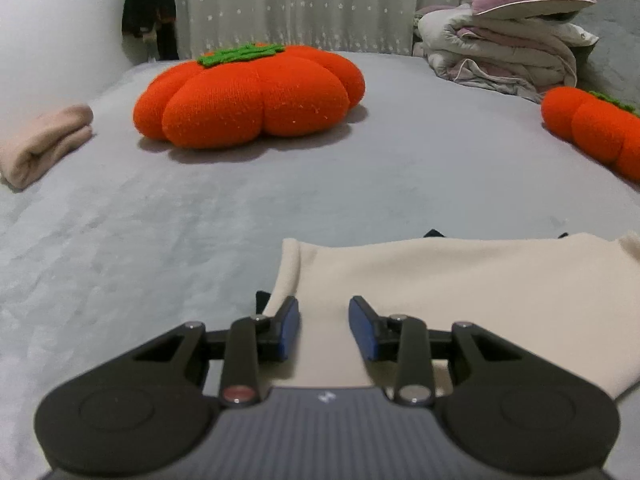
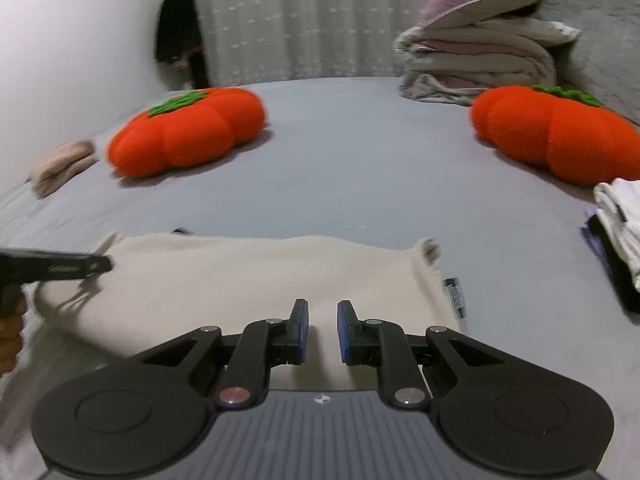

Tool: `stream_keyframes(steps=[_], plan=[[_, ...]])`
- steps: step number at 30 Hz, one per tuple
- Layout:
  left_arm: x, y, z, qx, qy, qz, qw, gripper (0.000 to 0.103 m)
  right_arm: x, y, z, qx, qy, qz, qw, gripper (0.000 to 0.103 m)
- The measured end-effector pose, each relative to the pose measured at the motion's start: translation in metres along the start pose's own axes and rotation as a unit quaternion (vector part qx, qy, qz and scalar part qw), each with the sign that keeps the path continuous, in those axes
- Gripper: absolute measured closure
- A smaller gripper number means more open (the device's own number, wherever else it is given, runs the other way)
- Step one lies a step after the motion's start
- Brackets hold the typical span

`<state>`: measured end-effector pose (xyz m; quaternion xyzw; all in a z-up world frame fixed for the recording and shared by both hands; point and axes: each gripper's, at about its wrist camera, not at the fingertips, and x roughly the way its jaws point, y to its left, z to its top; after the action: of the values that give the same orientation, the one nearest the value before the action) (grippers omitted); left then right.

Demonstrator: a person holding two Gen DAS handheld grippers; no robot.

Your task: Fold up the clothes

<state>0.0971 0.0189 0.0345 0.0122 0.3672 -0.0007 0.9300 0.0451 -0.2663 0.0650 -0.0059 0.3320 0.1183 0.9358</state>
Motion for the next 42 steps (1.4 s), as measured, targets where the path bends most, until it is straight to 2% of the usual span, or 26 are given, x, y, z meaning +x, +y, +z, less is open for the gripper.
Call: stream_keyframes(steps=[2,5,8,11,12,16,18,21,24,27,32,37,40,41,42], plan=[[-0.002,-0.003,-0.002,0.007,-0.006,0.005,0.9999,0.072,0.005,0.012,-0.006,-0.024,0.012,0.006,1.000,0.087],[-0.003,0.003,0.002,-0.013,-0.010,-0.006,0.9998,0.072,0.014,0.021,-0.012,-0.048,0.043,-0.010,0.998,0.087],[-0.009,0.004,0.005,-0.020,-0.027,-0.017,0.9993,0.065,0.015,0.014,-0.013,-0.026,0.057,-0.004,0.998,0.087],[-0.020,-0.005,0.003,0.001,-0.051,-0.036,0.9981,0.058,0.017,0.004,-0.013,0.016,0.070,0.007,0.997,0.087],[-0.021,-0.009,0.000,0.008,-0.052,-0.040,0.9978,0.055,0.018,0.000,-0.013,0.031,0.075,0.011,0.997,0.087],[-0.010,-0.022,-0.009,0.030,-0.035,-0.038,0.9982,0.054,0.015,-0.011,-0.010,0.064,0.097,0.024,0.993,0.089],[-0.006,-0.027,-0.013,0.042,-0.034,-0.032,0.9980,0.054,0.014,-0.018,-0.007,0.070,0.107,0.033,0.991,0.093],[-0.004,-0.032,-0.016,0.060,-0.039,-0.025,0.9971,0.053,0.011,-0.036,0.000,0.081,0.106,0.039,0.990,0.097],[-0.004,-0.032,-0.017,0.059,-0.040,-0.027,0.9971,0.053,0.006,-0.058,0.003,0.105,0.088,0.020,0.990,0.097],[-0.004,-0.032,-0.016,0.060,-0.041,-0.026,0.9970,0.053,0.007,-0.059,0.005,0.101,0.088,0.009,0.991,0.097],[-0.006,-0.031,-0.015,0.055,-0.043,-0.033,0.9970,0.053,0.010,-0.052,0.002,0.074,0.117,-0.018,0.990,0.103],[-0.009,-0.030,-0.013,0.050,-0.047,-0.044,0.9967,0.053,0.009,-0.056,0.002,0.066,0.137,-0.013,0.988,0.103],[-0.008,-0.032,-0.014,0.057,-0.047,-0.045,0.9963,0.052,-0.003,-0.059,0.007,0.059,0.097,-0.005,0.993,0.101],[-0.008,-0.033,-0.015,0.059,-0.047,-0.044,0.9962,0.052,-0.007,-0.059,0.009,0.056,0.080,-0.017,0.995,0.093],[-0.008,-0.034,-0.015,0.059,-0.047,-0.044,0.9961,0.052,-0.009,-0.060,0.010,0.052,0.071,-0.037,0.995,0.092]])
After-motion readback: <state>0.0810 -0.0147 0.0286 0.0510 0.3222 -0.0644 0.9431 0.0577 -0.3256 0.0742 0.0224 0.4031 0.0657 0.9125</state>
